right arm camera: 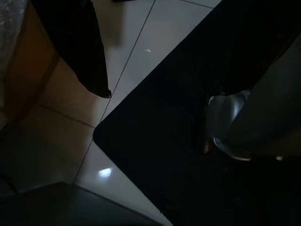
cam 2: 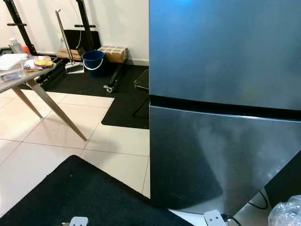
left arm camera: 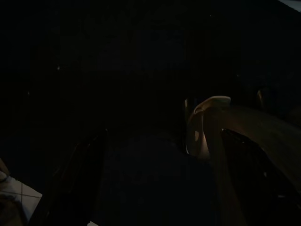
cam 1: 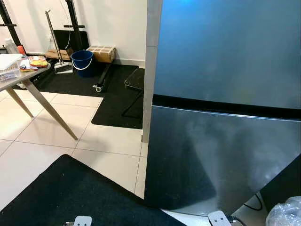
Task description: Restocking fridge
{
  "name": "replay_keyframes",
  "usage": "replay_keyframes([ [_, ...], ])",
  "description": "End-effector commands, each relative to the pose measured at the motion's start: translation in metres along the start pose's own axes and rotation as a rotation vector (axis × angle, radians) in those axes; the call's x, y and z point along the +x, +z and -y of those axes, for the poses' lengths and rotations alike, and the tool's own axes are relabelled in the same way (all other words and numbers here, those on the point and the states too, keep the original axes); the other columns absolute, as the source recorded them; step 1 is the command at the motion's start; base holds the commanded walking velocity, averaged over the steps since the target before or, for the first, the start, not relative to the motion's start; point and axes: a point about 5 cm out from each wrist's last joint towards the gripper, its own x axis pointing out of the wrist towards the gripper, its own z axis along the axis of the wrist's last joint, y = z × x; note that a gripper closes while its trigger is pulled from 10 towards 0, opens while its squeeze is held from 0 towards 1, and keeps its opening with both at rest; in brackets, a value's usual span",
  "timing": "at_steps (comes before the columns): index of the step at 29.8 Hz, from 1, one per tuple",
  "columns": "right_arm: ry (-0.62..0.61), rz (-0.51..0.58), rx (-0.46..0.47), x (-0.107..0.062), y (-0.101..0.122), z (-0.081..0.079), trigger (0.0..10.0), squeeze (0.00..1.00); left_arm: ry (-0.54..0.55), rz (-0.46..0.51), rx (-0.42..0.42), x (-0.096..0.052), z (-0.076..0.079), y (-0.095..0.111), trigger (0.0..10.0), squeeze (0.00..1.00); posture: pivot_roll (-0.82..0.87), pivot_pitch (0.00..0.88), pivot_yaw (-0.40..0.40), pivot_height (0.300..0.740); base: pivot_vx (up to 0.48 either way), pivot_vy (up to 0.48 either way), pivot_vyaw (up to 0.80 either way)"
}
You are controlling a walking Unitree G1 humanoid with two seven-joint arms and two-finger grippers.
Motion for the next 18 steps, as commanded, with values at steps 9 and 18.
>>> replay_keyframes([
  [9,0.023,-0.051,0.015,0.001,-0.005,-0.007,10.0,0.0,-0.037,0.024,0.001,0.003,0.002,0.012,10.0,0.0,-0.06,0.0,-0.02,0.74,0.0,0.0,0.32],
  [18,0.053,-0.06,-0.002,0.002,-0.003,-0.015,10.0,0.0,-0.065,-0.001,0.014,0.002,0.004,0.005,10.0,0.0,-0.07,0.0,-0.015,0.74,0.0,0.0,0.77],
])
